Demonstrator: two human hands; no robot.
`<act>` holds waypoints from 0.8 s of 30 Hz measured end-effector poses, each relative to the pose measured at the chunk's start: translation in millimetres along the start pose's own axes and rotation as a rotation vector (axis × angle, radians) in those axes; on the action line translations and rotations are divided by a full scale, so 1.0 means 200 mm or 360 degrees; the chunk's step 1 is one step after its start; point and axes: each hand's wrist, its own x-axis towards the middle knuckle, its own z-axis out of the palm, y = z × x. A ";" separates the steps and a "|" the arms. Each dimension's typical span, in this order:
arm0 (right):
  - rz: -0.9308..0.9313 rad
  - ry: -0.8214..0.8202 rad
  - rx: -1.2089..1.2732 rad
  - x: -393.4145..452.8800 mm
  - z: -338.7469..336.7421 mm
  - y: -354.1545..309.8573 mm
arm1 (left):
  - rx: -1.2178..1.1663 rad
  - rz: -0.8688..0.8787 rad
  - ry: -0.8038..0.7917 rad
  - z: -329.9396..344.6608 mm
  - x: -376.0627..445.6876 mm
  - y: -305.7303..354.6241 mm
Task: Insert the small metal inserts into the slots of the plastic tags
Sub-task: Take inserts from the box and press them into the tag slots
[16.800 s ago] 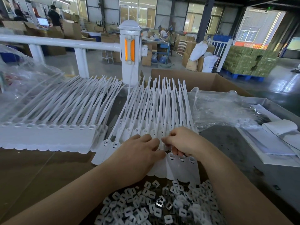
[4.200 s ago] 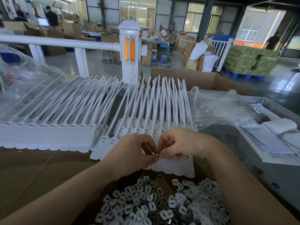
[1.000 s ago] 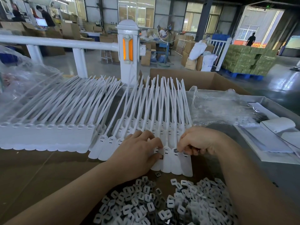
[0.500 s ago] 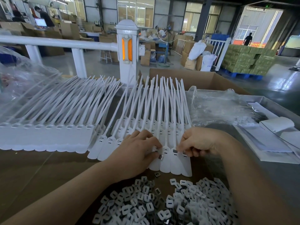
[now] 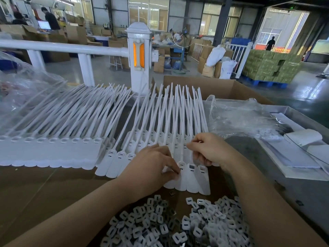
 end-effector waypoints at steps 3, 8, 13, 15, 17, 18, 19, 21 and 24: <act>-0.0051 0.0018 -0.0024 0.01 0.03 0.02 | -0.0023 -0.0060 -0.0078 0.00 0.01 0.01; -0.0070 0.0045 0.0000 0.02 0.03 0.04 | -0.0138 -0.0157 -0.0166 0.01 0.02 0.02; -0.0071 0.0058 0.0023 0.02 0.03 0.05 | -0.0425 -0.0350 -0.0072 0.00 0.02 0.02; -0.0074 0.0044 0.0044 0.02 0.03 0.05 | -0.0592 -0.0459 -0.0048 -0.01 0.03 0.01; -0.0080 0.0032 0.0067 0.02 0.03 0.05 | -0.0697 -0.0533 -0.0060 -0.02 0.05 0.00; -0.0082 0.0033 0.0066 0.02 0.03 0.05 | -0.0742 -0.0556 -0.0066 -0.02 0.06 0.00; -0.0083 0.0036 0.0063 0.02 0.03 0.05 | -0.0783 -0.0575 -0.0066 -0.03 0.07 0.00; -0.0081 0.0034 0.0066 0.02 0.03 0.05 | -0.0870 -0.0609 -0.0079 -0.03 0.08 0.00; -0.0077 0.0027 0.0093 0.02 0.03 0.05 | -0.1026 -0.0603 -0.0159 -0.01 0.10 0.01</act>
